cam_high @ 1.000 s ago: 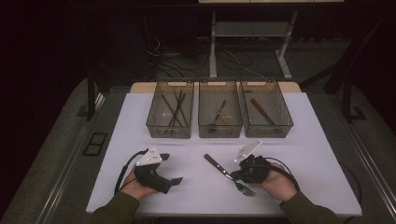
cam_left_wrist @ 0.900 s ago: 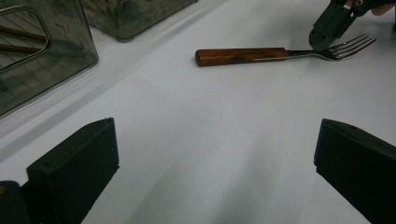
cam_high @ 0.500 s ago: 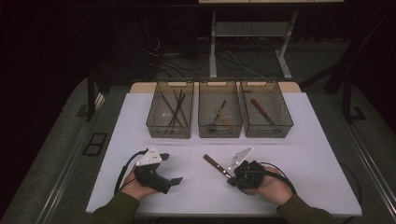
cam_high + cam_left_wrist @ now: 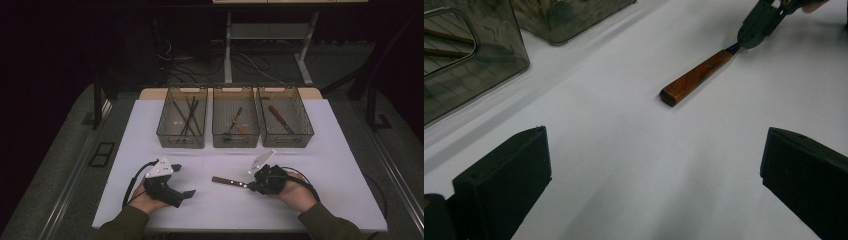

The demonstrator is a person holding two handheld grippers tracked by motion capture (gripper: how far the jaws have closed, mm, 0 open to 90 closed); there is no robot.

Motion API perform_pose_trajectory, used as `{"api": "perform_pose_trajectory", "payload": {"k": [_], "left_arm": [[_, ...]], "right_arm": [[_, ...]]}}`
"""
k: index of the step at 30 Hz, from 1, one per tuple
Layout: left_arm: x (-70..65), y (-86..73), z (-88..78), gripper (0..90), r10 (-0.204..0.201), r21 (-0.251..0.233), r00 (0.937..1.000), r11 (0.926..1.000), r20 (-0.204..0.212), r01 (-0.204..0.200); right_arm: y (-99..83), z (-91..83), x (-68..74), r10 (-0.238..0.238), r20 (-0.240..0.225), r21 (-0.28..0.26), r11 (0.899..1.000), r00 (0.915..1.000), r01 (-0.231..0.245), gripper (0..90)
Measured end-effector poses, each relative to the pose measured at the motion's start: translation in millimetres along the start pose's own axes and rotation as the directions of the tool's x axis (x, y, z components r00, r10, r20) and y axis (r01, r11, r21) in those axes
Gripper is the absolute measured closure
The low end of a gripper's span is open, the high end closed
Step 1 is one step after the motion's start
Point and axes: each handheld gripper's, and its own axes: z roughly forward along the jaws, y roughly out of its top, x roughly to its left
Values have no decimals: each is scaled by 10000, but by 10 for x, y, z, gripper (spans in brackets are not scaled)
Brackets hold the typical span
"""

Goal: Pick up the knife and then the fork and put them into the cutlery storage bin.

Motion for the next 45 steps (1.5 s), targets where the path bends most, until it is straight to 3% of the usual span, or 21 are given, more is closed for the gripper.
{"api": "perform_pose_trajectory", "payload": {"k": [3,8,13,18,24,31,36,45], "left_arm": [[0,0,5,0,-17,3,10000,10000,-2,17],[4,1,0,0,52,9,10000,10000,6,-52],[4,-1,1,0,46,3,10000,10000,36,-46],[1,0,0,0,1,1,10000,10000,41,-1],[2,-1,3,0,2,2,10000,10000,42,-2],[-1,1,1,0,5,6,10000,10000,43,-5],[8,1,-1,0,64,-8,10000,10000,54,-64],[2,0,-1,0,3,-23,10000,10000,57,-3]], "right_arm": [[136,-52,-27,-352,-76,194,9992,9994,353,796],[424,-1,-50,-1103,-168,1330,9848,9938,1116,688],[616,124,-57,-1466,-374,2360,9599,9885,1513,693],[701,227,-45,-1645,-660,2960,9387,9842,1767,696],[709,334,-23,-1949,-786,3449,9148,9777,2101,721],[741,350,24,-2291,-649,3729,8972,9712,2365,771],[731,334,6,-2135,-647,3630,9049,9748,2223,772],[694,237,-101,-1452,-592,3054,9393,9876,1564,776]]}}
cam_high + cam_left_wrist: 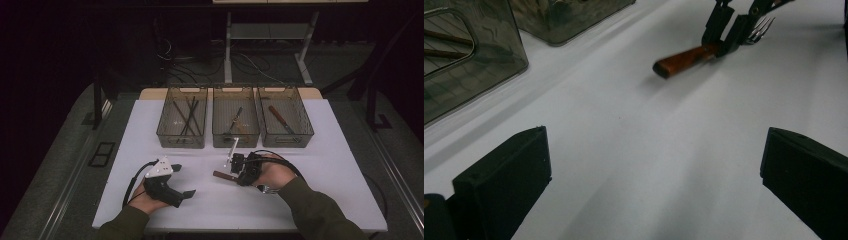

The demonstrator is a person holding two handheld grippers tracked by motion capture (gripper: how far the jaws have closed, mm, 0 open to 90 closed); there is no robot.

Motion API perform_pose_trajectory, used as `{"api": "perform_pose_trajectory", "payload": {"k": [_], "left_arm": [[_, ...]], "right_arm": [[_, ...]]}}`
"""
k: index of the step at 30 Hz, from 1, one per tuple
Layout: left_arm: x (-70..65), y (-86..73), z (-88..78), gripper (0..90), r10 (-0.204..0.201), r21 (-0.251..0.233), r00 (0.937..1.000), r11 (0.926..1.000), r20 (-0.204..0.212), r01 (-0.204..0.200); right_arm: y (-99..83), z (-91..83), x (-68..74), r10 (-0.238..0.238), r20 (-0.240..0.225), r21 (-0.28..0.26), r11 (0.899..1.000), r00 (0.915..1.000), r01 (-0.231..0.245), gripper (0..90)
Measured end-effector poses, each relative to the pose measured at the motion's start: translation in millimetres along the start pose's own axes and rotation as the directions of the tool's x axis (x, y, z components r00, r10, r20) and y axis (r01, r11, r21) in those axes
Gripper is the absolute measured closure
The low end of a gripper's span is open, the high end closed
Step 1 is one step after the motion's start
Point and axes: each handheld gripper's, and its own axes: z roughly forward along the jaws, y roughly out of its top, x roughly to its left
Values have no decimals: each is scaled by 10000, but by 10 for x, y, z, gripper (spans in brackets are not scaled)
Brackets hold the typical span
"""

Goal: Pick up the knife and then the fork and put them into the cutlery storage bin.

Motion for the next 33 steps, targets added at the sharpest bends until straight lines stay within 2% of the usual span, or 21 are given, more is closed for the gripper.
{"api": "perform_pose_trajectory", "payload": {"k": [7,11,13,22,26,30,33], "left_arm": [[3,1,-2,0,-12,45,10000,10000,9,12],[4,0,0,0,-5,44,10000,10000,10,5],[3,0,0,0,-8,42,10000,10000,16,8],[4,-1,2,0,-21,35,10000,10000,29,21],[6,-1,5,0,-24,37,10000,10000,37,23],[5,0,2,0,-18,33,10000,10000,31,18],[4,-1,5,0,-23,35,10000,10000,36,23]], "right_arm": [[-112,-109,-112,612,-19,-673,9959,9981,-612,778],[-204,-181,-183,1000,-120,-1084,9890,9949,-1007,778],[-255,-230,-223,1147,-9,-1358,9842,9934,-1138,778],[-522,-476,-421,2130,11,-2502,9460,9771,-2060,778],[-630,-599,-511,2711,-16,-2872,9219,9626,-2601,778],[-720,-709,-605,3094,13,-3213,9006,9509,-2926,777],[-787,-785,-684,3442,81,-3433,8828,9389,-3207,777]]}}
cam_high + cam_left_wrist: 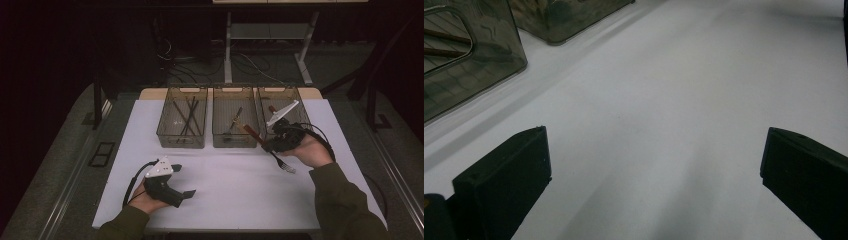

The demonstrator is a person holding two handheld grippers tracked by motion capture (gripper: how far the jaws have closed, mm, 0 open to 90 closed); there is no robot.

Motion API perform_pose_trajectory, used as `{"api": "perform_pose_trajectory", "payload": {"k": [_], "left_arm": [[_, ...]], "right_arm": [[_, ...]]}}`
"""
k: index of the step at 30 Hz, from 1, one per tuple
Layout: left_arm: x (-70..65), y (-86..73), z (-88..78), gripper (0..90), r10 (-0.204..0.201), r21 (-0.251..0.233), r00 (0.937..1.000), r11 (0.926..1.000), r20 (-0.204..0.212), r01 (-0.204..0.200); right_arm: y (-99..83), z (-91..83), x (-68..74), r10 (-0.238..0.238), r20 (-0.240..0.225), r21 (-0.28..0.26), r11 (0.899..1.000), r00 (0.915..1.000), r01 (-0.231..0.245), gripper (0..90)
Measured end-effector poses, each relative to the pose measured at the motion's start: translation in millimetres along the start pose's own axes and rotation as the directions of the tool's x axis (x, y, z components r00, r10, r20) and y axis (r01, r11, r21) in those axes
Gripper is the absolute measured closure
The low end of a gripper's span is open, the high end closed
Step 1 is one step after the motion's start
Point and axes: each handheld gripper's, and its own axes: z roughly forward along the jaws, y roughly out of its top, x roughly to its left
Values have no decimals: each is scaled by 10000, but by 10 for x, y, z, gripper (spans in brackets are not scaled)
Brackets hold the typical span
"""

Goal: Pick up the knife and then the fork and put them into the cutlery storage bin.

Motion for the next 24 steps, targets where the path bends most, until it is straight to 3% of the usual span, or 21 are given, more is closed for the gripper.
{"api": "perform_pose_trajectory", "payload": {"k": [10,24], "left_arm": [[-1,-1,2,0,-7,17,10000,10000,17,7],[-1,-1,-1,0,-10,-6,10000,10000,35,11]], "right_arm": [[11,-172,-229,638,461,-568,9965,9969,-611,777],[92,-349,-483,1076,1012,-958,9906,9890,-980,777]]}}
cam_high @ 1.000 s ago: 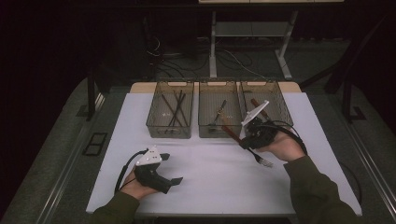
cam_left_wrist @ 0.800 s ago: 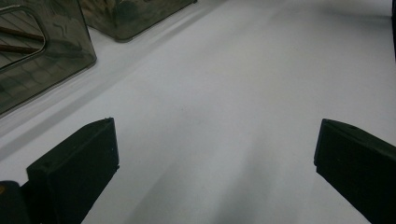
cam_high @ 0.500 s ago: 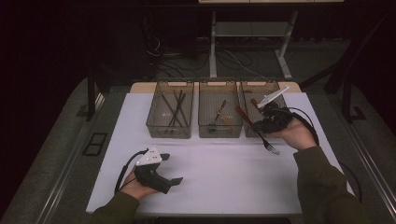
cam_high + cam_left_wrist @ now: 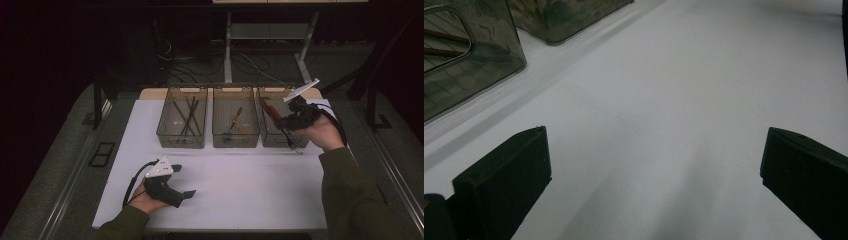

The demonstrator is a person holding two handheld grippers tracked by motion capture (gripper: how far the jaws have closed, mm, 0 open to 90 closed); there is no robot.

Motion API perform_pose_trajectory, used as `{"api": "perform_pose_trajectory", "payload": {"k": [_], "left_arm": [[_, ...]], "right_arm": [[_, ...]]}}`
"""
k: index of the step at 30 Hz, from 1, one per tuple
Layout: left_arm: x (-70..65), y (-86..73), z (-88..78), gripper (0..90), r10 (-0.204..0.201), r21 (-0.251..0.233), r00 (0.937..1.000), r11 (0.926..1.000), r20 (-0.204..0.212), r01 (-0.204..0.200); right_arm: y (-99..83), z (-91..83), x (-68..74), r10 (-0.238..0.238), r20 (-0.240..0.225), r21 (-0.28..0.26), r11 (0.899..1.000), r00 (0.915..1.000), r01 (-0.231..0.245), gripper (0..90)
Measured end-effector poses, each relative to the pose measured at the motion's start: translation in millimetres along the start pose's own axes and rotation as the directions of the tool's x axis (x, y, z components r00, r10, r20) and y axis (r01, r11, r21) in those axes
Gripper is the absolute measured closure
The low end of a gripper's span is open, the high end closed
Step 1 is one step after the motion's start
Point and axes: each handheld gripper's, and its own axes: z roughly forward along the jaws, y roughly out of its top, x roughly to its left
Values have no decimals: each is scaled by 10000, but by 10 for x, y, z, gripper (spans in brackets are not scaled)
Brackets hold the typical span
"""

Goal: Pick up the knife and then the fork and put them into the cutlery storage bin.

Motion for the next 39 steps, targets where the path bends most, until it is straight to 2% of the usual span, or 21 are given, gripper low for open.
{"api": "perform_pose_trajectory", "payload": {"k": [15,19,21,23,31,35,39], "left_arm": [[3,-1,-2,0,-17,-61,10000,10000,10,17],[-1,0,-3,0,-18,-95,10000,10000,29,19],[-3,2,-8,0,-4,-113,10000,9999,43,4],[-2,2,-9,0,-1,-152,10000,9999,62,2],[4,3,-12,0,1,-192,9999,9998,102,1],[1,2,-8,0,-28,-211,9999,9998,131,31],[1,3,-9,0,20,-193,9999,9998,147,-17]], "right_arm": [[160,-140,-371,653,682,-414,9972,9955,-626,776],[213,-131,-452,717,1044,-504,9965,9920,-667,776],[228,-112,-502,805,1218,-562,9957,9893,-741,776],[227,-90,-561,896,1191,-683,9943,9888,-818,776],[181,61,-804,1432,1753,-860,9878,9740,-1297,776],[150,160,-852,1507,1795,-946,9863,9722,-1354,776],[84,276,-882,1767,1688,-984,9819,9697,-1618,776]]}}
